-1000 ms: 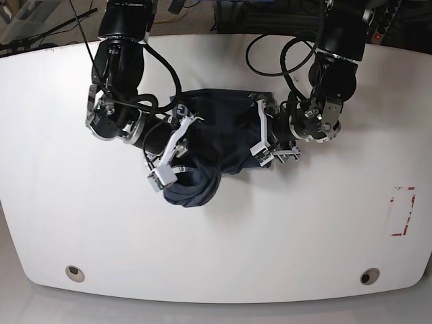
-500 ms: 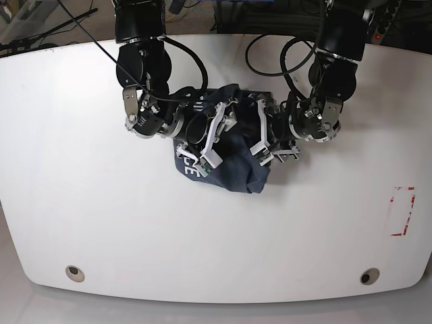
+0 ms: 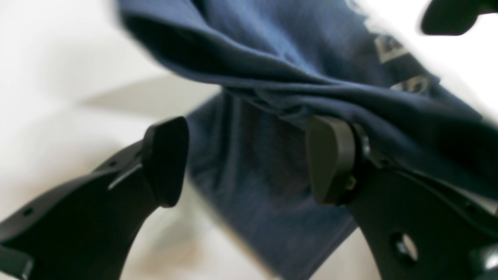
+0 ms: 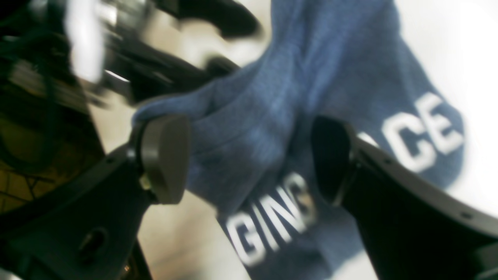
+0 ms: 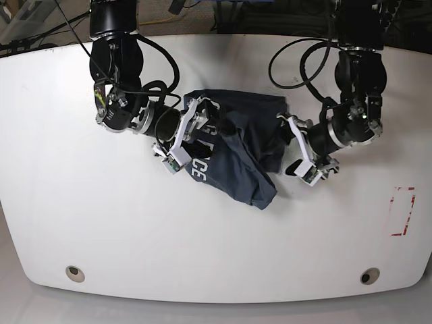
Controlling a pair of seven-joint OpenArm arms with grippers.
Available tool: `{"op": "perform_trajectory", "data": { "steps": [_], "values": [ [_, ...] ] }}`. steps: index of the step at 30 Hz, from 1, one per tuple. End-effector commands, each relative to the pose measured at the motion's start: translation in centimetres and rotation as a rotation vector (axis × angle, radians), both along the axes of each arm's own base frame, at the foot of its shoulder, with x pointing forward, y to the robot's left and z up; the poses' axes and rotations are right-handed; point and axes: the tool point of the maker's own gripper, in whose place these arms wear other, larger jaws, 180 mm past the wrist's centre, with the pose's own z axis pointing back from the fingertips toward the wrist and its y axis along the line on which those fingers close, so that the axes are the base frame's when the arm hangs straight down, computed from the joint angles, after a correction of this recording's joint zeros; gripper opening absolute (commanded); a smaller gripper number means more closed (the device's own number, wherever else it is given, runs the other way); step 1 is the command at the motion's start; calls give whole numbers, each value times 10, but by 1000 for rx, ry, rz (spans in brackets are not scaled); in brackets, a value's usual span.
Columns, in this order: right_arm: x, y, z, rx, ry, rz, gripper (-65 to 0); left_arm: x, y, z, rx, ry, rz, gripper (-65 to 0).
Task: Fold the T-shirt properly
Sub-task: 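Release the left gripper and lay the folded shirt down with the right, then grasp the shirt's opposite edges with both grippers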
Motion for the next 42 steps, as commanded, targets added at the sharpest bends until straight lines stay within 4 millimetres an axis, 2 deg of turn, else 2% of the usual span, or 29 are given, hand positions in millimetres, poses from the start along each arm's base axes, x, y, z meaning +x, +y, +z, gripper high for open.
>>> {"op": "perform_trajectory", "data": {
  "steps": [1,5,10,16,19,22,24,26,30,32,35,40,42],
  "values": [
    [3,1,13,37,-38,5,-184,4,15,26,1,-83,19,-217],
    [0,3,9,35,-21,8,-184,-10,41,35,46,-107,41,-217],
    [-9,21,-14,43,54,60,-184,-26,83,43,82,-110,93,-217],
    [-20,62,-44,125,135,123,-184,-39,136,49,138,-105,206,-217],
    [-23,79,-64,147,181,141,-184,-42,146,48,169,-94,210,-217],
    [-21,80,-78,148,211,129,-184,-43,149,48,180,-94,207,-217],
    [-19,80,-76,153,205,128,-184,-43,149,48,184,-93,207,-217],
    [-17,84,-61,168,166,142,-184,-43,153,47,212,-91,206,-217],
    [-15,78,-30,134,63,195,-184,-45,145,35,264,-71,169,-217],
    [-6,78,-11,116,11,197,-184,-47,134,24,291,-52,130,-217],
    [16,69,4,92,-28,156,-184,-54,116,7,334,-22,59,-217],
    [59,53,13,64,-57,94,-184,-55,65,-6,289,-35,-31,-218],
    [78,46,11,42,-49,72,-184,-55,46,-10,278,-50,-61,-218]
  ]
}}
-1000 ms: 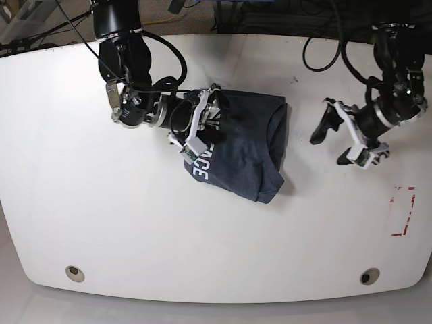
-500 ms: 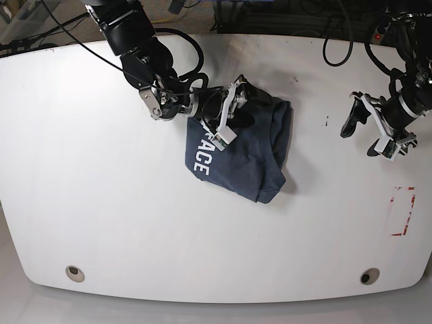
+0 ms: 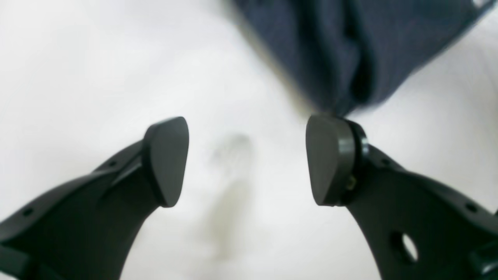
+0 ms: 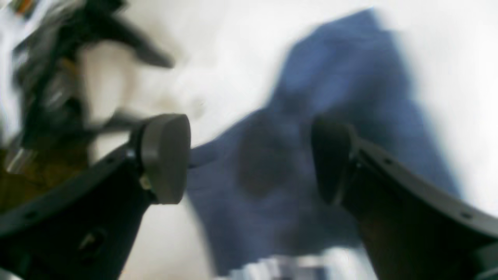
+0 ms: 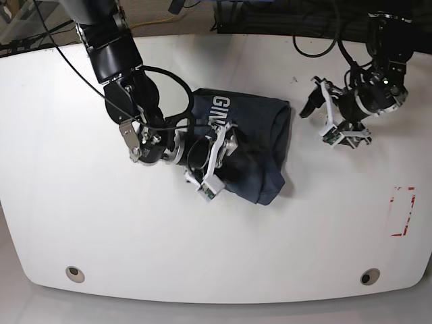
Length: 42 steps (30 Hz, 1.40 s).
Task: Fold the T-shirt properly
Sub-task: 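Grasp the shirt's opposite edges with both grippers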
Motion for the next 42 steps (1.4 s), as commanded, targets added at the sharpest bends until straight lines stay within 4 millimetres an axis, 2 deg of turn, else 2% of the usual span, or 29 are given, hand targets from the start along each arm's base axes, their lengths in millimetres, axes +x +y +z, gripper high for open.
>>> {"op": "perform_trajectory", "data": {
  "steps": [1,6,10,12,13,18,20,22,24,28,30,32,37,42],
  "values": [
    [23,-4,12,23,-23,-22,-184,8,-22,12,-39,-61,-36,-218],
    [53,-19,1,12,10,-87,-184,17,-68,12,-49,-97,-104,-218],
    [69,-36,-19,26,49,-164,-184,19,-91,0,-42,-79,-132,-218],
    [75,-46,-31,29,75,-209,-187,22,-92,-8,-43,-57,-123,-218],
    [78,-59,-42,22,87,-246,-200,22,-90,-15,-42,-36,-117,-218],
    [84,-86,-69,-33,73,-322,-341,21,-82,-30,-30,12,-103,-218],
    [84,-93,-79,-66,66,-333,-376,20,-72,-32,-4,15,-104,-218],
    [85,-98,-83,-85,61,-342,-380,19,-66,-34,15,18,-107,-218],
    [87,-107,-81,-73,61,-371,-380,19,-62,-35,24,20,-106,-218],
    [86,-107,-65,-52,41,-347,-380,21,-54,-47,40,55,-90,-218],
    [89,-109,-46,-41,8,-337,-380,28,-46,-44,55,43,-87,-218],
    [87,-114,-37,-46,0,-337,-380,31,-41,-41,67,35,-88,-218],
    [77,-125,-5,-72,-66,-335,-380,37,-49,-12,68,-57,-116,-218],
    [62,-153,-2,-134,-90,-355,-384,33,-62,9,51,-119,-141,-218]
  ]
}}
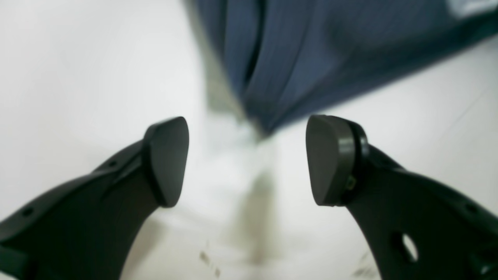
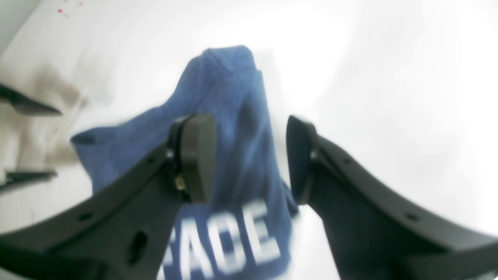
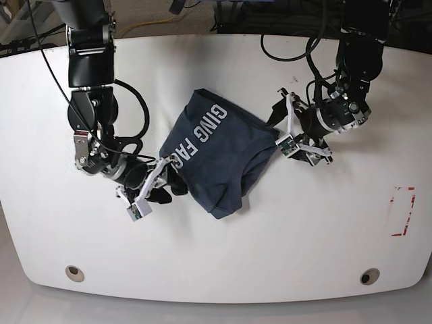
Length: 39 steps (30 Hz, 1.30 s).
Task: Fold the T-shirt properly
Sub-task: 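Grasp the shirt's opposite edges with both grippers, then fold the shirt edge with the right gripper over toward the left gripper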
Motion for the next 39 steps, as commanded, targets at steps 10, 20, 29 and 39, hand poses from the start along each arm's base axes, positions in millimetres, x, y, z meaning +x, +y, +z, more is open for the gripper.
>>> {"op": "perform_trajectory", "data": {
  "steps": [10,20,29,39],
  "values": [
    [-6,-46,-29,-27,51,-72,-387,-4,-80,25,-193,-32,-62,-218],
    [-3,-50,-64,27,105,-126,-388,-15,-140,-7,-265,113,-131,-218],
    [-10,-52,-78,24,134,-129,-388,-8,-74,-42,-109,156,-84,-217],
    [-20,-48,-65,-15,104,-77,-388,6,6,-49,71,142,-49,-217]
  ]
}}
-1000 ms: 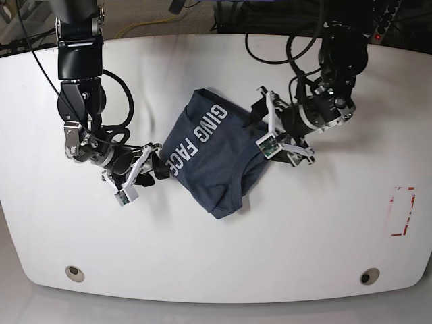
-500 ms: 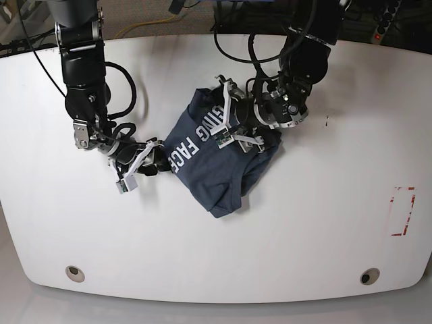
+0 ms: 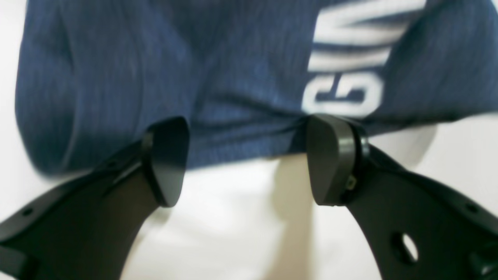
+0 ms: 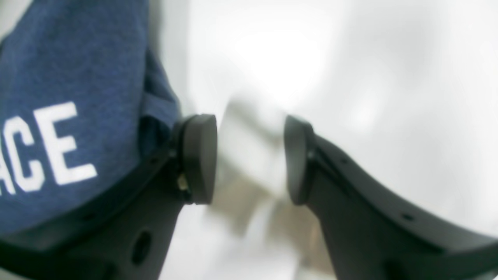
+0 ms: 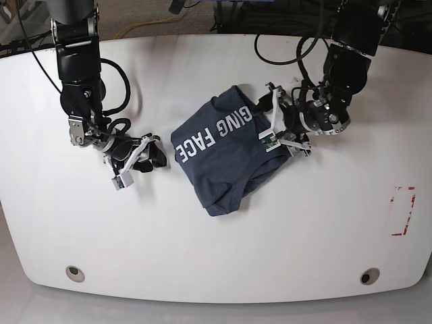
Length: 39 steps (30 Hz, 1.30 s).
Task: Fold the T-shirt properly
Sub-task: 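Fold the shirt edge with the right gripper over toward the left gripper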
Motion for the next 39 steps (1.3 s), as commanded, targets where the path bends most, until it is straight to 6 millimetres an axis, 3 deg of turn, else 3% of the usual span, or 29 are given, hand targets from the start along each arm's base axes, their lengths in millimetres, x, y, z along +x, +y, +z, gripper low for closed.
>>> {"op": "perform_trajectory", "data": {
  "steps": [1,12,16,23,31,36,39],
  "values": [
    [8,6,25,-8,-61,40,-388,11,23,10,65,-45,6,-217],
    [-27,63,80,-84,-157,253,-388,48,79,70,84,-222,155,-217],
    [-39,77,95,-98,-186,301,-388,51,91,88,68,-276,210,-217],
    [-44,105,108,-38,-223,325,-388,42,45,95,-50,-290,197,-217],
    [-8,114,100,16,-178,284,-388,24,-28,84,-169,-232,109,-217],
    [19,115,91,41,-133,250,-388,4,-49,71,-182,-181,56,-217],
    [30,113,89,57,-126,231,-388,-5,-50,56,-174,-134,50,-217]
  ]
}}
